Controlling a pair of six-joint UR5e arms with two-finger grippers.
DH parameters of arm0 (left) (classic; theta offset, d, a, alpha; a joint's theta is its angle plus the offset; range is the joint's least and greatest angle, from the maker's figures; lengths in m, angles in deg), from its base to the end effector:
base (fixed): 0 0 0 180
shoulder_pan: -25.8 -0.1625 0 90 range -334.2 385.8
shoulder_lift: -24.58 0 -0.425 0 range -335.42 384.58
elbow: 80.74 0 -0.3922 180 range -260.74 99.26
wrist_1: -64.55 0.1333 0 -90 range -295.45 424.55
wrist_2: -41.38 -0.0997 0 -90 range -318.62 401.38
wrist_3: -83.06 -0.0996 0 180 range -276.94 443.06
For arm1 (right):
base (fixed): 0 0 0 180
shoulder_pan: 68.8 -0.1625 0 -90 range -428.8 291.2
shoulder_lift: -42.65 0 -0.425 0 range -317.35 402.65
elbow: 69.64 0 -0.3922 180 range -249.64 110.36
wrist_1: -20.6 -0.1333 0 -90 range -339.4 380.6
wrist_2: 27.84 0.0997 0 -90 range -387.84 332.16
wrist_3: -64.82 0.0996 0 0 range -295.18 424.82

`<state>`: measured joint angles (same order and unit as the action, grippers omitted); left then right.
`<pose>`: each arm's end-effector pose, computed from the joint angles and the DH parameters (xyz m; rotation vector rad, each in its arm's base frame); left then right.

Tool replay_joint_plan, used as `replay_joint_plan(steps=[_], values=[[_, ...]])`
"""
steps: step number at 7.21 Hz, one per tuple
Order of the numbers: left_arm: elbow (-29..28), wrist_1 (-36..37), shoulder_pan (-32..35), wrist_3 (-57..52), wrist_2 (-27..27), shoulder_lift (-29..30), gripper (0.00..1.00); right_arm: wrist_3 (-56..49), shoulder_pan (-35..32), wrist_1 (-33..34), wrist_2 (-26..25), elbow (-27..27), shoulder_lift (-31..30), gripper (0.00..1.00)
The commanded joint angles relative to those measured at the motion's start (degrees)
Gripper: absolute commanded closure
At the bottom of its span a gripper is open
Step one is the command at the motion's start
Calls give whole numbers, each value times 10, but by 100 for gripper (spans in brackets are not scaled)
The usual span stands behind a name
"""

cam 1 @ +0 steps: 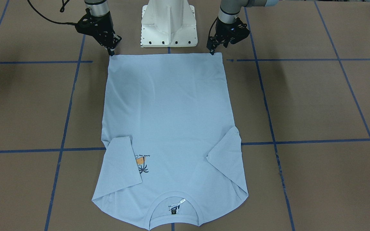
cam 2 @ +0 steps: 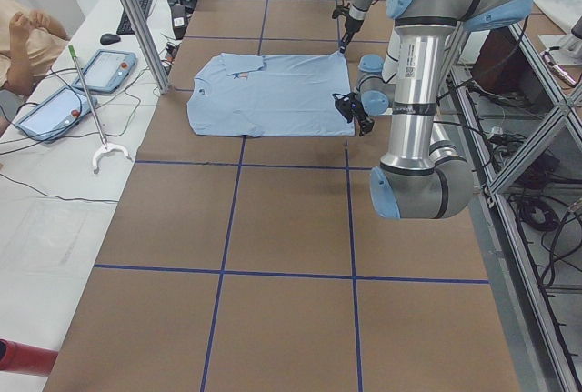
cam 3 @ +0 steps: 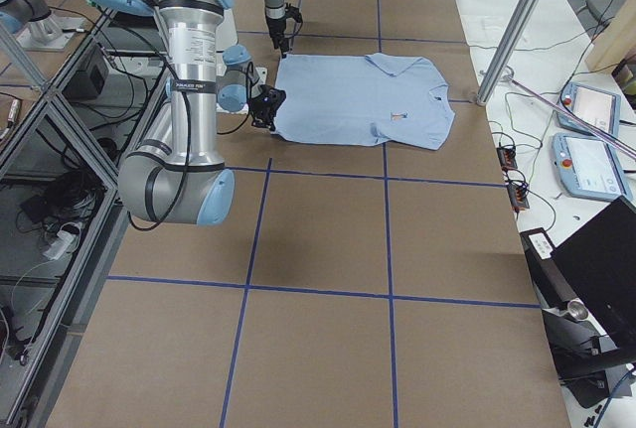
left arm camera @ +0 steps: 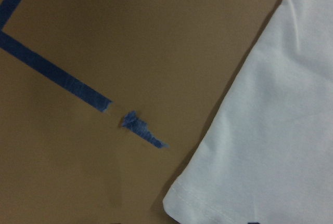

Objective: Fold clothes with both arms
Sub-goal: 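Move the left gripper to the other hem corner and grasp both corners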

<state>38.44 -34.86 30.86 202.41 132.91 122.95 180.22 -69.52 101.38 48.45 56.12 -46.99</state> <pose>0.5001 -0.1754 0.3390 -0.1998 0.8070 -0.5552 -0.4564 -0.1627 0.3534 0.0538 -0.8275 0.5245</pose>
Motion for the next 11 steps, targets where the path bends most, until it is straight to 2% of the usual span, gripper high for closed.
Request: replay_joint_plan(steps=[1, 2, 4, 5, 6, 8, 10, 11], values=[[-7, 0, 0, -1, -1, 1, 28, 0, 0, 0, 0, -1, 0, 100], [-8, -1, 0, -1, -1, 1, 35, 0, 0, 0, 0, -1, 0, 100], [-7, 0, 0, -1, -1, 0, 69, 0, 0, 0, 0, -1, 0, 100], [-7, 0, 0, -1, -1, 0, 80, 0, 0, 0, 0, -1, 0, 100], [-7, 0, 0, -1, -1, 1, 100, 0, 0, 0, 0, -1, 0, 100], [-2, 0, 5, -1, -1, 1, 100, 0, 0, 0, 0, -1, 1, 100], [41, 1, 7, 0, 1, -5, 100, 1, -1, 0, -1, 4, 3, 100], [78, 2, 2, 1, 1, -30, 100, 1, -1, 0, 0, 18, 1, 100]])
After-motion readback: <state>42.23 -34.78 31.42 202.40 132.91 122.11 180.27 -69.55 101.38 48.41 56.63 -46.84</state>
